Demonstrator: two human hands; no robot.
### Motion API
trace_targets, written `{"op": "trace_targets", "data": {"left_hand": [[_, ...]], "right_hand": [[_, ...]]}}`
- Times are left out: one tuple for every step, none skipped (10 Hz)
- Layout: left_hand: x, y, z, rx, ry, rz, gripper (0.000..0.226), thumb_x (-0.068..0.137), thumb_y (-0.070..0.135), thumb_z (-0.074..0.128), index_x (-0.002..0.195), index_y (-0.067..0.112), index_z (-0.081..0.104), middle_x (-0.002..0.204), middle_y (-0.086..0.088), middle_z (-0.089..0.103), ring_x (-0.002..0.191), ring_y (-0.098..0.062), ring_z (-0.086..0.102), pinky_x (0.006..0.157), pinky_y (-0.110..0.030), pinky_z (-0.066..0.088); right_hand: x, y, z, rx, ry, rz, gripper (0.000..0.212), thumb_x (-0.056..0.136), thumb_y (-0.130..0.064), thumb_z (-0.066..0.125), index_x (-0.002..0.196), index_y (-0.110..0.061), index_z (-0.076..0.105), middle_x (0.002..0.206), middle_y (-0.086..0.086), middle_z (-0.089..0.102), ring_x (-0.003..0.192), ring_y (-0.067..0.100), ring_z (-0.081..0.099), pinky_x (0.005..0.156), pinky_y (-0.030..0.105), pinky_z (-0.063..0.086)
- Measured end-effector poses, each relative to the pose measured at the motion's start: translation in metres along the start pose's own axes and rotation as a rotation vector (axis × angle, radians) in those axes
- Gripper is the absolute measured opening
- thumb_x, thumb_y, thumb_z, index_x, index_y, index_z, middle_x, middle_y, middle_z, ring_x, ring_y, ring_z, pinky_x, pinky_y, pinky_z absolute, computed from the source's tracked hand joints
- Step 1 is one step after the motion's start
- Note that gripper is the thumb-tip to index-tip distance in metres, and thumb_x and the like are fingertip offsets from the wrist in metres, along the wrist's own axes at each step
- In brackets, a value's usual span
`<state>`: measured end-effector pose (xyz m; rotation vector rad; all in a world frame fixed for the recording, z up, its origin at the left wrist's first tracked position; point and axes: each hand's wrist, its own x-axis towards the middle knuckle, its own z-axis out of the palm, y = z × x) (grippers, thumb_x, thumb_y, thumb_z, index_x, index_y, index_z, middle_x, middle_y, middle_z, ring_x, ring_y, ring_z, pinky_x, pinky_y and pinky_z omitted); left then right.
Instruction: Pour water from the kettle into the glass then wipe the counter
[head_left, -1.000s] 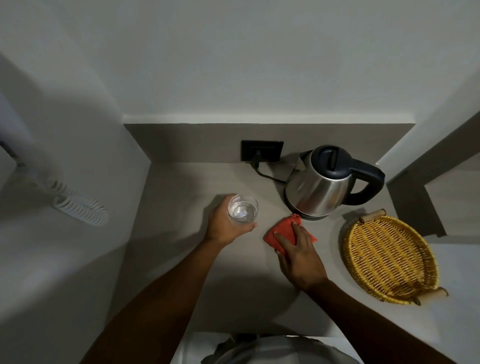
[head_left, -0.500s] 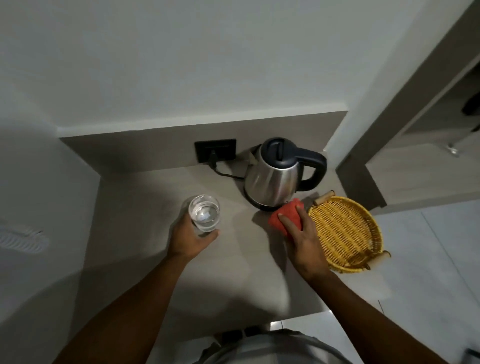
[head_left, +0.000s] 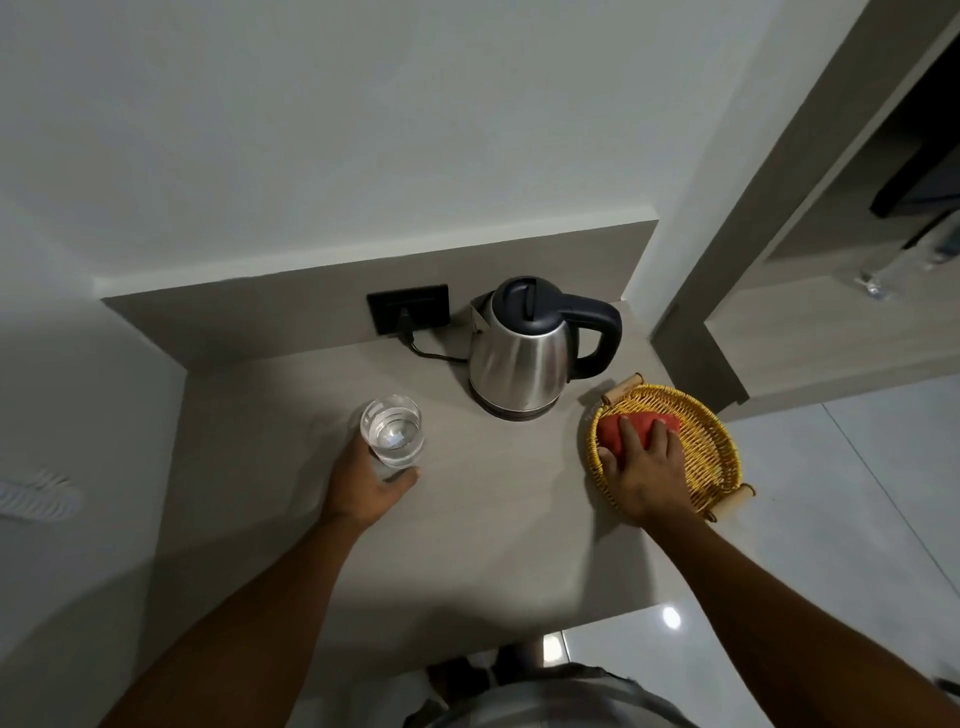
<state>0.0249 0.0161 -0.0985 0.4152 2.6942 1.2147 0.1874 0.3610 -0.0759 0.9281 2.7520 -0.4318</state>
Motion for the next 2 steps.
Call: {"op": "trace_targets", "data": {"left_hand": [[-0.007,0.0,-0.005,0.019,-0.001,-0.017,0.082,0.067,0.024,0.092,0.136,0.012,0.05,0.129,-0.005,0.064,0.119,-0.021,0.06,0.099,-0.024,0.039],[-0.017,-0.006,0.001,0.046,0.032,0.037,0.078,0.069,0.023,0.091,0.134,0.006,0.05,0.134,-0.014,0.058,0.125,-0.026,0.054,0.106,-0.024,0.035]], "right_hand": [[-0.009,-0.007,-0.005,0.029,0.128,-0.046,0.069,0.101,-0.059,0.02,0.156,-0.017,0.025,0.163,0.02,0.017,0.15,0.041,0.006,0.121,0.057,0.003],[-0.025,-0.028,-0.001,0.075,0.21,-0.28,0.062,0.102,-0.049,0.027,0.15,-0.011,0.037,0.158,0.02,0.032,0.148,0.038,0.021,0.12,0.051,0.008]]}}
